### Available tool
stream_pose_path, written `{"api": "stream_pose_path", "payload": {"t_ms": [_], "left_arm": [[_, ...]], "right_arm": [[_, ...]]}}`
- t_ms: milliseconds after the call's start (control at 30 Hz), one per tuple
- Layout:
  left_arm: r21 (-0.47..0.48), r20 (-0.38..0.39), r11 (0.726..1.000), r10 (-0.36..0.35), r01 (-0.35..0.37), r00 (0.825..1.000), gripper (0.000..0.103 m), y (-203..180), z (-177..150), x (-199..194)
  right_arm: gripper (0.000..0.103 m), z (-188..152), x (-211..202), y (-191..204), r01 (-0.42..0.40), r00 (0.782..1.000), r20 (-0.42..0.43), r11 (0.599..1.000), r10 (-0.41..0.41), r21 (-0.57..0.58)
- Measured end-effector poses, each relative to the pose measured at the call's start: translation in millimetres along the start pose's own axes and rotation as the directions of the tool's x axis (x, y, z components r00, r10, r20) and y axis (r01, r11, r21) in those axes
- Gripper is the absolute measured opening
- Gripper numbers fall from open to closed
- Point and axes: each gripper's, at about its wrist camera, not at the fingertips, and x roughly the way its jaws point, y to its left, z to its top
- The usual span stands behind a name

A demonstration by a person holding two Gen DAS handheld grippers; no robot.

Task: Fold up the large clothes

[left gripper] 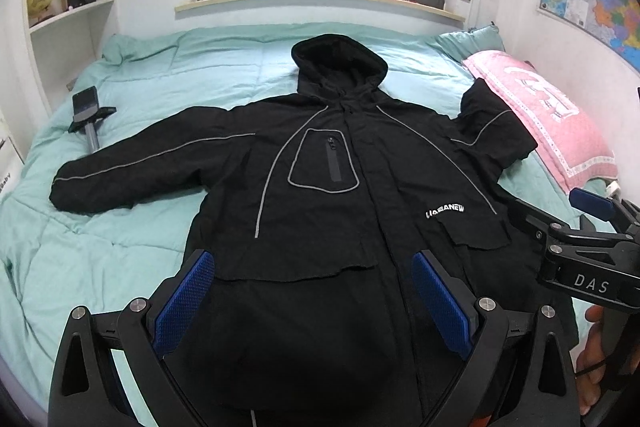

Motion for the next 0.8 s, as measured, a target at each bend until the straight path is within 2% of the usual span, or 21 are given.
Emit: {"api": "stream_pose_path", "payload": {"t_ms": [100,267,400,800], "left_arm": [[-0.002,-0.005,1.000,0.001,-0.001,1.000,0.099,1.0,0.2,1.4],[-0.022,-0.015,0.999,0.023,-0.023,1.000,0.099,5.7,-0.3,4.1],[-0.059,-0.013,0.998,0.024,-0.025,1.000,0.099,13.4,0.4,4.0],[-0.109,-0.017,0.993,0.047,-0.048,0.999,0.099,29.8,-4.0,2.7]], "right_arm": [[0.103,0.7,0.9,0.8,-0.001,1.000,-0.011,1.000,0.001,-0.004],[0.103,0.7,-4.8,11.7,0.036,0.999,0.016,0.998,-0.035,-0.048],[0.103,1.3,-6.2,14.5,0.028,0.999,0.017,0.998,-0.027,-0.054],[0.103,7.2,-19.5,26.0,0.130,0.989,0.078,0.987,-0.122,-0.098]]}}
